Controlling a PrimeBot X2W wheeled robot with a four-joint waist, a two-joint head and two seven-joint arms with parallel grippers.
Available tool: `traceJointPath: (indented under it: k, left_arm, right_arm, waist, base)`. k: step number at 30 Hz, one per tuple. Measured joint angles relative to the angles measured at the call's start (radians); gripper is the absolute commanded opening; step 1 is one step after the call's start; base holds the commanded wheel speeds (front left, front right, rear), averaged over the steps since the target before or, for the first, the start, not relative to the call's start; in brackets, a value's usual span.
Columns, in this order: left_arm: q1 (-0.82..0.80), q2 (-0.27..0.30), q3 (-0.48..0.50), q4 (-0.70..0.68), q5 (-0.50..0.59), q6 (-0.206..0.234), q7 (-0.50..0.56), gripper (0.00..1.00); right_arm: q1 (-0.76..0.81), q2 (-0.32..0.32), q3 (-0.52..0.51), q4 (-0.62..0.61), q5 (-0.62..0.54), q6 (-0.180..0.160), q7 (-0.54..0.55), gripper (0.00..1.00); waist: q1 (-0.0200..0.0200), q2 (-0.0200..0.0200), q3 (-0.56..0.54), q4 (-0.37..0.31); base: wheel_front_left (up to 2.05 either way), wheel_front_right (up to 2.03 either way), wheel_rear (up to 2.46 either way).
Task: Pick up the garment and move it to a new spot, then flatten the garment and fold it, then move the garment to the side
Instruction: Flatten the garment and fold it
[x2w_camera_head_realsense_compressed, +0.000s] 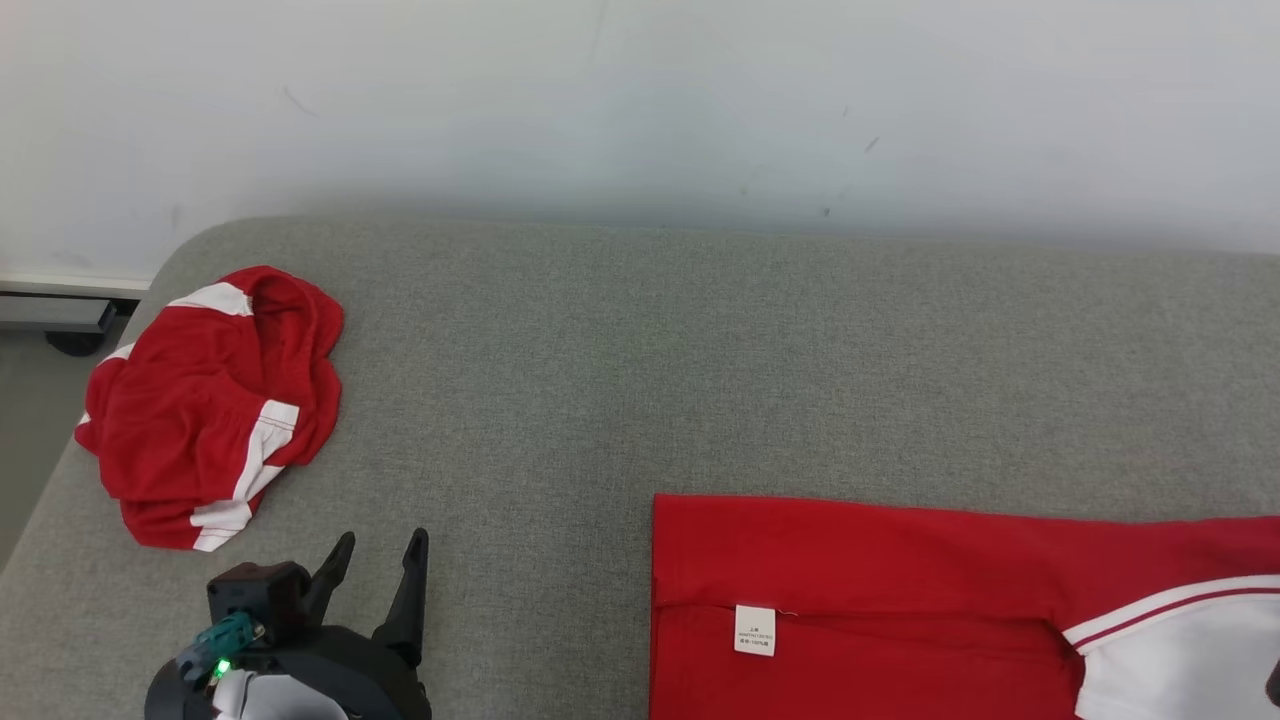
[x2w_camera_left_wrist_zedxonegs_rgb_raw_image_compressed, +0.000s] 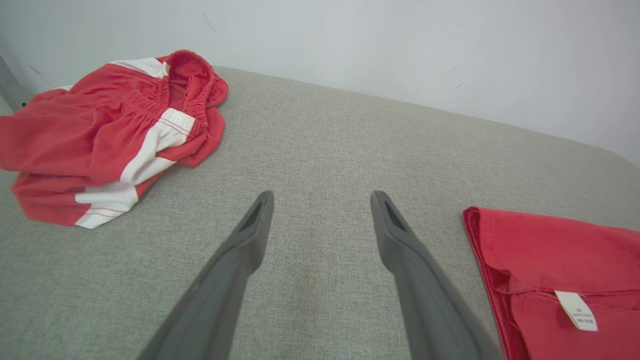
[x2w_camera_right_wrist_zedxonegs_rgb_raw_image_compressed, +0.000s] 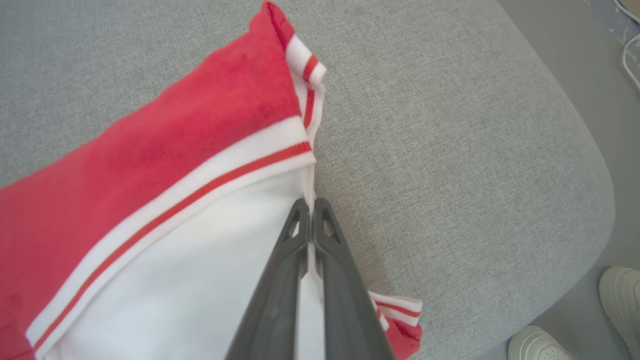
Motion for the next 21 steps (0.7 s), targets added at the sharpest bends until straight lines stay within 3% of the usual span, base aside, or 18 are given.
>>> traceJointPath:
  k: [5,10,14,21]
  left_arm:
    - [0.0,-0.001,-0.001,0.0,0.0,0.0,0.0,1.0]
    - [0.001,-0.003,-0.002,-0.004,0.0,0.0,0.0,1.0]
    - [0.001,-0.007,-0.003,-0.005,0.0,0.0,0.0,1.0]
    - [-0.006,-0.013,-0.009,-0.003,0.0,0.0,0.001,1.0]
  right_arm:
    - [0.03,0.037,0.082,-0.1,-0.016,0.004,0.011,0.0]
    - [0.034,0.11,0.233,-0.272,-0.053,0.059,0.037,0.0]
    - [0.03,0.14,0.319,-0.36,-0.07,0.082,0.057,0.0]
    - [-0.04,0.208,0.465,-0.404,-0.098,0.116,0.103,0.0]
  waist:
    - [0.0,0.0,-0.001,-0.002]
    - [-0.0001,0.0,0.001,-0.009]
    - [0.0,0.0,0.007,-0.014]
    - [0.0,0.0,0.02,-0.014]
  base:
    - [0.0,0.0,0.0]
    - [0.0,0.0,0.0]
    - [0.0,0.0,0.0]
    - [0.0,0.0,0.0]
